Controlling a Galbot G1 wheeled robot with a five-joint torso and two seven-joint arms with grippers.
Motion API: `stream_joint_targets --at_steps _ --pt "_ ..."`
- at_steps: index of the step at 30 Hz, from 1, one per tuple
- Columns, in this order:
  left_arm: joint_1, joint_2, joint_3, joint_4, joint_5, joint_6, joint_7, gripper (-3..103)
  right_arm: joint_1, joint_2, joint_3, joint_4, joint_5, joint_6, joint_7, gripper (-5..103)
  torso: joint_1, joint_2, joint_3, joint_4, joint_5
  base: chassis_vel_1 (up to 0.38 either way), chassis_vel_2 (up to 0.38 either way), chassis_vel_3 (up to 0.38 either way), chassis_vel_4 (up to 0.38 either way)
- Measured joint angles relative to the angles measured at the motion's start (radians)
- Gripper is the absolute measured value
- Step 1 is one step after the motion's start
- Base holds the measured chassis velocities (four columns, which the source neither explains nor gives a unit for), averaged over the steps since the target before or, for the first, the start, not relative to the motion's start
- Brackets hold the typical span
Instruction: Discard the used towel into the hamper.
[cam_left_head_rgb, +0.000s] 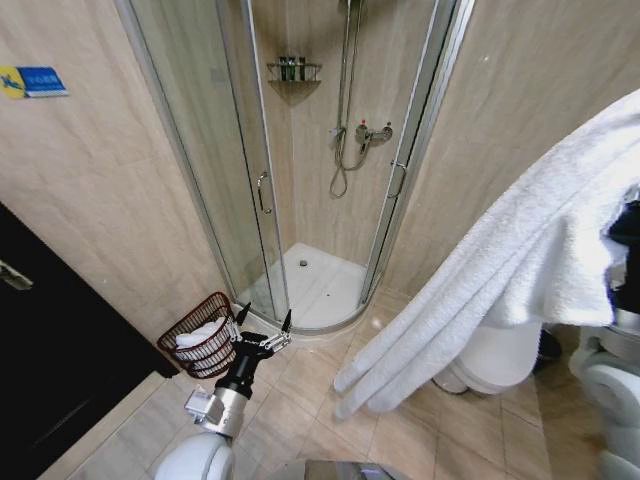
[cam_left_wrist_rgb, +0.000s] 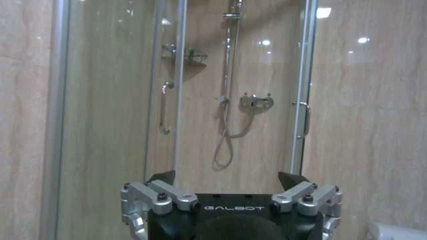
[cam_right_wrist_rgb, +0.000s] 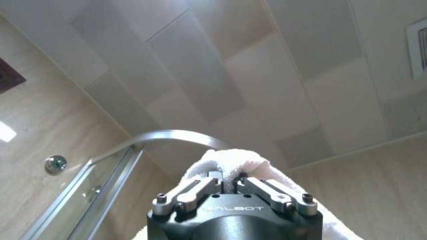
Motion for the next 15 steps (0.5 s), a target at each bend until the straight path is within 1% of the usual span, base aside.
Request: stream_joint_targets --at_steps 1,2,4,9,15 --pt "0.0 0.0 0.0 0.0 0.0 0.0 0.0 100 0.001 -0.002 0.001 -0.001 0.001 0.0 0.0 8 -0.005 -0.011 -0.006 0.0001 0.0 0.047 0.053 0.008 0.056" --pt "0.0 0.0 0.0 0.0 0.0 0.0 0.0 100 0.001 -0.002 0.001 -0.001 0.001 0.0 0.0 8 -0.005 -0.011 -0.006 0.0001 0.0 0.047 0.053 0.008 0.056" --pt "0.0 0.0 0.0 0.0 0.0 0.0 0.0 100 0.001 -0.004 0.004 -0.004 0.001 0.001 0.0 8 -0.011 -0.022 -0.011 0.0004 0.0003 0.0 0.0 0.0 0.0" --pt "0.0 0.0 0.0 0.0 0.0 0.0 0.0 100 0.0 -0.008 0.005 -0.004 0.002 0.001 0.0 8 -0.018 -0.033 -0.016 0.0 0.0003 0.0 0.0 0.0 0.0" --pt "0.0 0.0 0.0 0.0 0.0 0.0 0.0 100 0.003 -0.011 0.005 -0.005 0.003 0.001 0.001 8 -0.034 -0.071 -0.036 0.0002 0.0003 0.0 0.0 0.0 0.0"
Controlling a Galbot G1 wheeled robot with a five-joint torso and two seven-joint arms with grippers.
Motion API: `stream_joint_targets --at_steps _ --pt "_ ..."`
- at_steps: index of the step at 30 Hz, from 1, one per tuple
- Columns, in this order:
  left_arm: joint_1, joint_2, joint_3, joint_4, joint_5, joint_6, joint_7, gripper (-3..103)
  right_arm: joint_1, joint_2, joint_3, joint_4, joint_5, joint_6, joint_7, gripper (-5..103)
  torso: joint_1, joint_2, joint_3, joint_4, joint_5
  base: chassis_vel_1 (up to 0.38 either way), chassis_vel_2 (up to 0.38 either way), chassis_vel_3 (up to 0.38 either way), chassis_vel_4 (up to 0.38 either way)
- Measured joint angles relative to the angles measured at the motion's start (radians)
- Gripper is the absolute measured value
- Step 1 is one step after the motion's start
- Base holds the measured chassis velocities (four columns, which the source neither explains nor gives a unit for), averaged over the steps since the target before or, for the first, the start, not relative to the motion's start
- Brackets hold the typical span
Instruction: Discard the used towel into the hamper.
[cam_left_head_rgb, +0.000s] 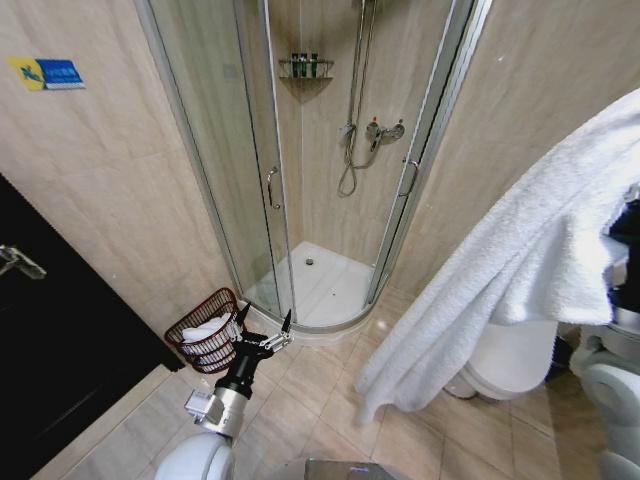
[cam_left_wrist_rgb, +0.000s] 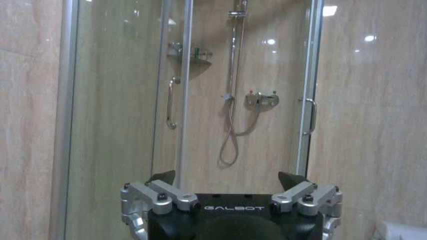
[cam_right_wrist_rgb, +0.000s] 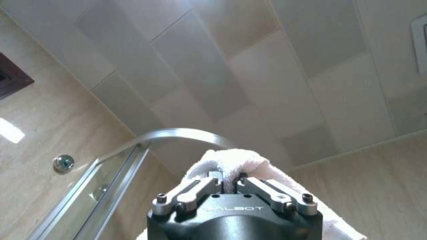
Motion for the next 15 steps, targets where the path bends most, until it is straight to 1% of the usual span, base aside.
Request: stream_joint_targets --at_steps 2,5,6,10,15 --pt "0.0 0.0 0.0 0.0 0.0 0.0 0.0 100 0.0 0.001 0.0 0.001 0.0 0.0 0.0 8 -0.003 -0.007 -0.004 0.0 0.0 0.0 0.0 0.0 0.0" --pt "0.0 0.0 0.0 0.0 0.0 0.0 0.0 100 -0.002 0.002 -0.001 0.002 0.0 0.0 0.0 8 -0.015 -0.032 -0.017 -0.0002 0.0 0.0 0.0 0.0 0.0" --pt "0.0 0.0 0.0 0.0 0.0 0.0 0.0 100 -0.002 0.002 -0.001 0.002 0.0 0.0 0.0 8 -0.015 -0.032 -0.017 -0.0002 0.0 0.0 0.0 0.0 0.0" --pt "0.0 0.0 0.0 0.0 0.0 0.0 0.0 100 -0.003 0.002 0.004 0.0 -0.001 0.004 -0.011 8 -0.03 -0.066 -0.036 -0.0001 0.0 0.0 0.0 0.0 0.0" --pt "0.0 0.0 0.0 0.0 0.0 0.0 0.0 100 -0.002 0.002 0.003 -0.001 -0.005 0.002 -0.014 8 -0.036 -0.079 -0.043 -0.0001 0.0 0.0 0.0 0.0 0.0"
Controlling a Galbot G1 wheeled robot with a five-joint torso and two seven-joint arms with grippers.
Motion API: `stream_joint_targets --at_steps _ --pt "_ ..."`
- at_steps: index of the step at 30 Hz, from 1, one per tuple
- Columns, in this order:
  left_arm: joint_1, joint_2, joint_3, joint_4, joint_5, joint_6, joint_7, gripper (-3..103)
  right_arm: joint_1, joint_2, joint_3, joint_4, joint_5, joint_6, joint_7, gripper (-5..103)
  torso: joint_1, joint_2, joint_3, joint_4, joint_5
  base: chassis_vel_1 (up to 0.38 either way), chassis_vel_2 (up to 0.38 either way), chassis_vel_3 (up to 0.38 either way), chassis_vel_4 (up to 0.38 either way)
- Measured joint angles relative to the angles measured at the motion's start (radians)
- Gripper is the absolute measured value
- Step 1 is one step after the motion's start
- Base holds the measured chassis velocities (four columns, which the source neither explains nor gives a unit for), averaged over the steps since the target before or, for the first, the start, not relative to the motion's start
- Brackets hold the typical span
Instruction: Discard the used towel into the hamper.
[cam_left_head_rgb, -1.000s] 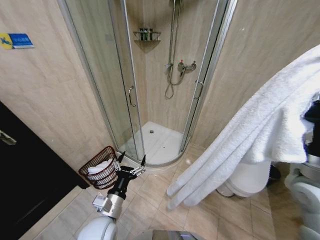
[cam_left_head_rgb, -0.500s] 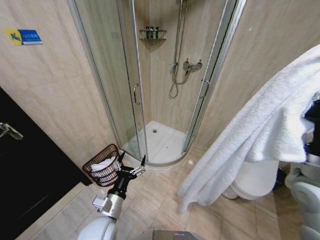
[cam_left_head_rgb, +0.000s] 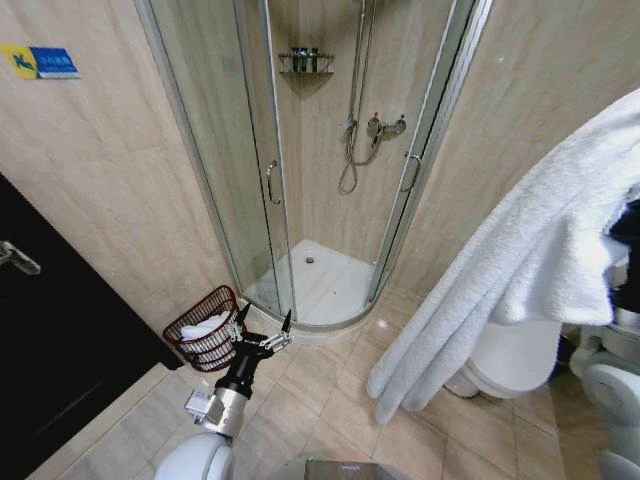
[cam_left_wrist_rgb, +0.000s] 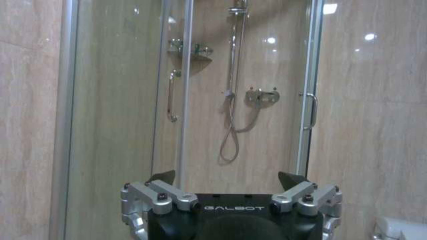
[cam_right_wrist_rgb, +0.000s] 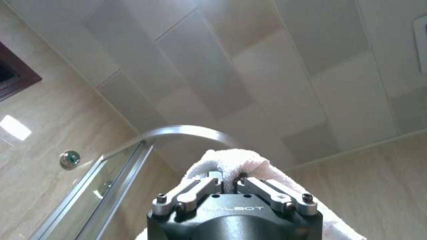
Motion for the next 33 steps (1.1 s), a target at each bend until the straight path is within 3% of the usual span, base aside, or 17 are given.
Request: stream_joint_targets --at_steps 20,22,33 --pt "0.0 0.0 0.0 0.0 0.0 0.0 0.0 100 -0.014 0.01 -0.01 0.025 0.01 0.005 0.004 8 0.002 0.004 0.001 0.0 -0.0012 0.107 0.107 -0.104 -0.111" --pt "0.0 0.0 0.0 0.0 0.0 0.0 0.0 100 -0.015 0.01 -0.014 0.026 0.011 0.007 0.002 8 0.002 0.004 0.001 0.0002 0.0 0.083 0.06 -0.009 -0.055" --pt "0.0 0.0 0.0 0.0 0.0 0.0 0.0 100 0.003 -0.013 -0.023 0.011 0.019 0.006 0.003 8 -0.027 -0.058 -0.031 -0.0003 -0.0001 -0.031 -0.013 0.049 0.043"
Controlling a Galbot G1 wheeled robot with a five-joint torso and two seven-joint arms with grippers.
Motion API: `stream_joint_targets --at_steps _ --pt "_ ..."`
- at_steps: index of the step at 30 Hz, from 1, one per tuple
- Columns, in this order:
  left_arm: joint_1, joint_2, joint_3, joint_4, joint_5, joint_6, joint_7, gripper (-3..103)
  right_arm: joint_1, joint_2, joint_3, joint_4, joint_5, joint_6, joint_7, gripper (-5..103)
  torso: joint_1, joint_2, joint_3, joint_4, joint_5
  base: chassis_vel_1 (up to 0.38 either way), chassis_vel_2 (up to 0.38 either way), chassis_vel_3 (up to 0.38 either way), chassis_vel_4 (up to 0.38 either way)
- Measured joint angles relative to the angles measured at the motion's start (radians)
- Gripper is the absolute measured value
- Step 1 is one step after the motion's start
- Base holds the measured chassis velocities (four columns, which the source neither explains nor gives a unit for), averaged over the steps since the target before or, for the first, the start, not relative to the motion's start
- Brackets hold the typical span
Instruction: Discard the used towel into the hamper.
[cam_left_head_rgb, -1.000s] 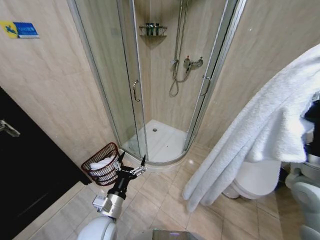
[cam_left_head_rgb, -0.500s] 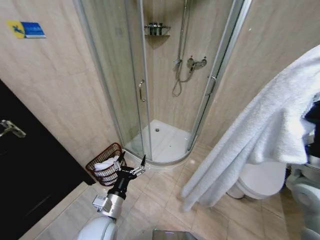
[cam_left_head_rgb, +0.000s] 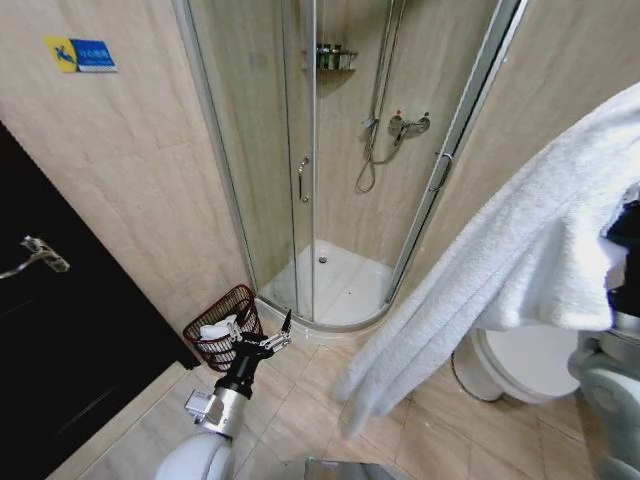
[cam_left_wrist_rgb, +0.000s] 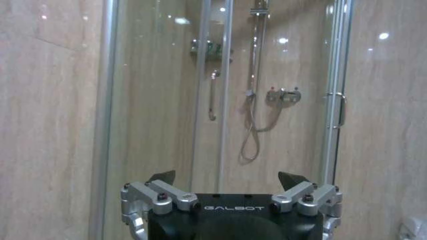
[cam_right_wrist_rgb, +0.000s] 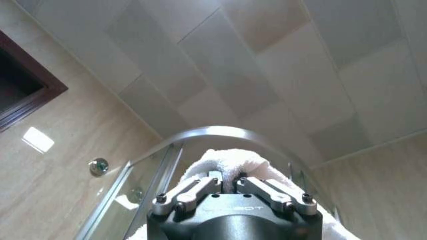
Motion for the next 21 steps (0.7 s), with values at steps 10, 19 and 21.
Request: stream_joint_targets --at_steps 10,19,21 --pt "0.0 0.0 0.0 0.0 0.0 0.0 0.0 100 0.003 -0.004 -0.02 0.006 0.0 0.003 -0.01 8 -0.014 -0.031 -0.018 0.0004 -0.0001 0.076 0.074 0.043 0.054" --pt "0.0 0.0 0.0 0.0 0.0 0.0 0.0 100 0.013 -0.002 -0.031 -0.001 0.002 0.011 -0.016 8 -0.013 -0.03 -0.018 0.0004 0.0003 0.074 0.078 0.087 0.078" --pt "0.0 0.0 0.0 0.0 0.0 0.0 0.0 100 0.013 -0.002 -0.031 -0.001 0.002 0.012 -0.017 8 -0.013 -0.03 -0.017 0.0003 0.0002 0.073 0.088 0.096 0.091"
